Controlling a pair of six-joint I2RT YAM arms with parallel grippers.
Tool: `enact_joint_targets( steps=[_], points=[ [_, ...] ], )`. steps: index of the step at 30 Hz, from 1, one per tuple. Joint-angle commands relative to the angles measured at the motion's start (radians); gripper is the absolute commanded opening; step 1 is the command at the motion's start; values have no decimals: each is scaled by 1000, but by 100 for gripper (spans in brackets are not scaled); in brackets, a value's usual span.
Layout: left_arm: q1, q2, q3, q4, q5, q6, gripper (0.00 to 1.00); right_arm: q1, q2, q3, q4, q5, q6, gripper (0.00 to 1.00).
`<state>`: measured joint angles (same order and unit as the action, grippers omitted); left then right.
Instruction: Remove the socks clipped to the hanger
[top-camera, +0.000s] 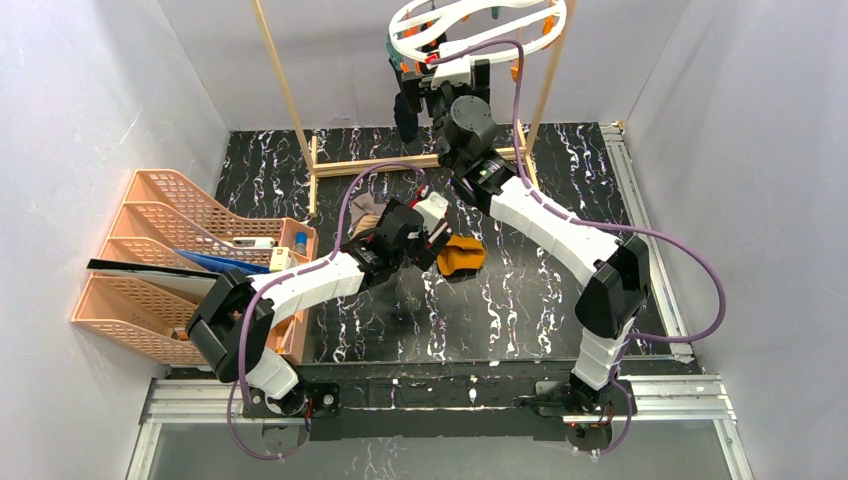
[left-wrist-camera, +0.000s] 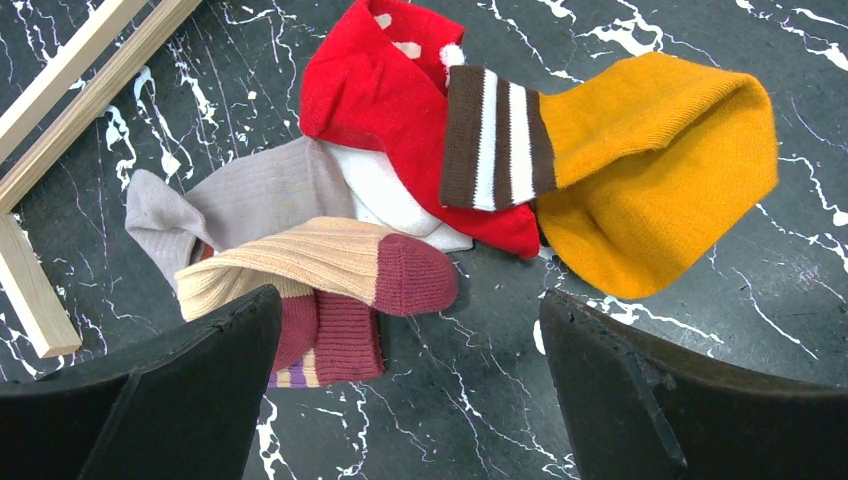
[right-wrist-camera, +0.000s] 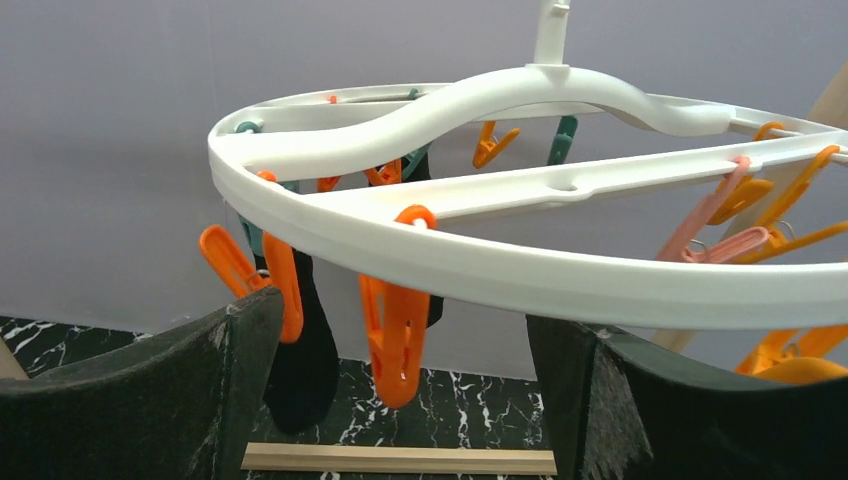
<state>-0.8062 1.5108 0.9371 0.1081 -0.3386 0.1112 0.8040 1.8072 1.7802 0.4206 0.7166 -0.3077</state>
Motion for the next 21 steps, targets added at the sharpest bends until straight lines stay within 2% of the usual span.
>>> enact_joint_targets(
  steps=[1,21],
  points=[
    [6,-40,-10,1,-16,2,98,-23,-30,19,56,34,-16,99],
    [6,-22,-18,-1,-26,2,98,-219,-199,-99,-33,-49,139,99]
  ],
)
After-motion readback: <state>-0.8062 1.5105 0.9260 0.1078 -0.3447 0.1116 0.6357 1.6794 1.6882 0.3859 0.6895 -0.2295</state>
